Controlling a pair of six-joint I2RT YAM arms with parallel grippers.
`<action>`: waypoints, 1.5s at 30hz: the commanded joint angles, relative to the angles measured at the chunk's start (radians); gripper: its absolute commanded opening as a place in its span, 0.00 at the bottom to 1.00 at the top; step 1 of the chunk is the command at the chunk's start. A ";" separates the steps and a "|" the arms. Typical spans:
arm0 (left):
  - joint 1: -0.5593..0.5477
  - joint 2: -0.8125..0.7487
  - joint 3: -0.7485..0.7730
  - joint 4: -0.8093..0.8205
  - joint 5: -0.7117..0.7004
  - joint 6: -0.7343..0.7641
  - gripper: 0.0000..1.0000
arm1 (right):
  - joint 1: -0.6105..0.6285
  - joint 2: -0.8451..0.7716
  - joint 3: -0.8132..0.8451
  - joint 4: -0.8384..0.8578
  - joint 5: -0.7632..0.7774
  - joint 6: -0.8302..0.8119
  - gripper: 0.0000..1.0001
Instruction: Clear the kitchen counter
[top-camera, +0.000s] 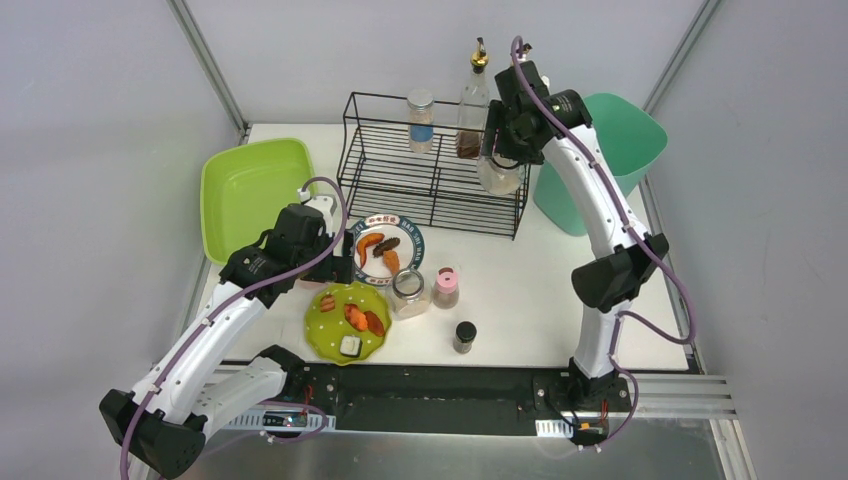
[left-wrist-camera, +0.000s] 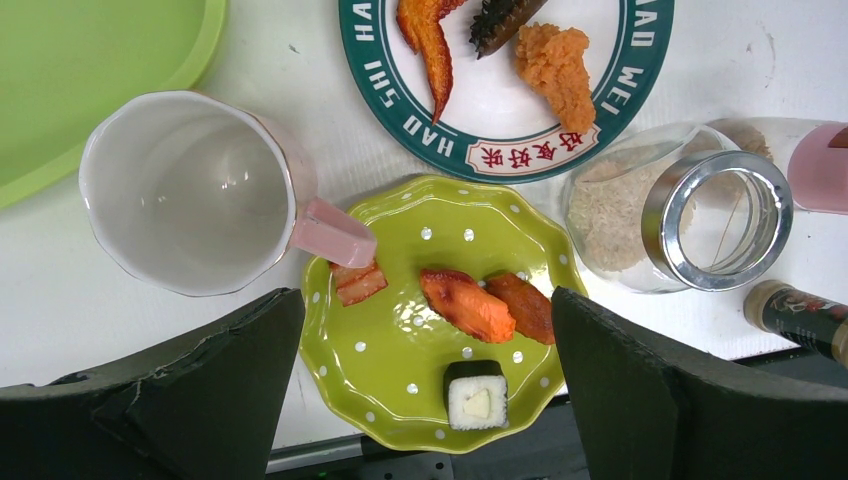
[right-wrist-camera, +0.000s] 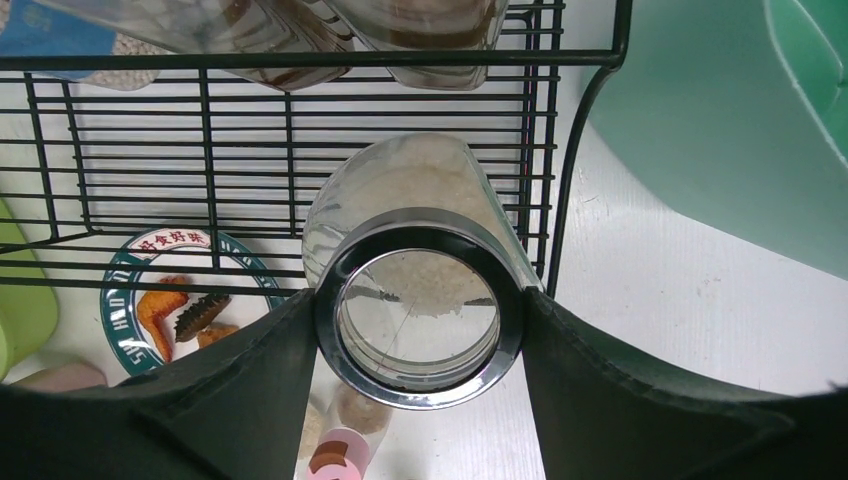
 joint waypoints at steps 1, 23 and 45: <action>0.002 0.002 -0.008 -0.003 -0.015 -0.006 0.99 | -0.005 0.011 0.024 0.044 -0.009 0.013 0.15; 0.002 0.000 -0.009 -0.003 -0.012 -0.002 0.99 | -0.044 0.091 0.065 0.001 -0.029 0.020 0.73; 0.002 -0.006 -0.010 -0.003 -0.026 0.001 0.99 | 0.235 -0.278 -0.239 0.079 0.158 -0.008 0.90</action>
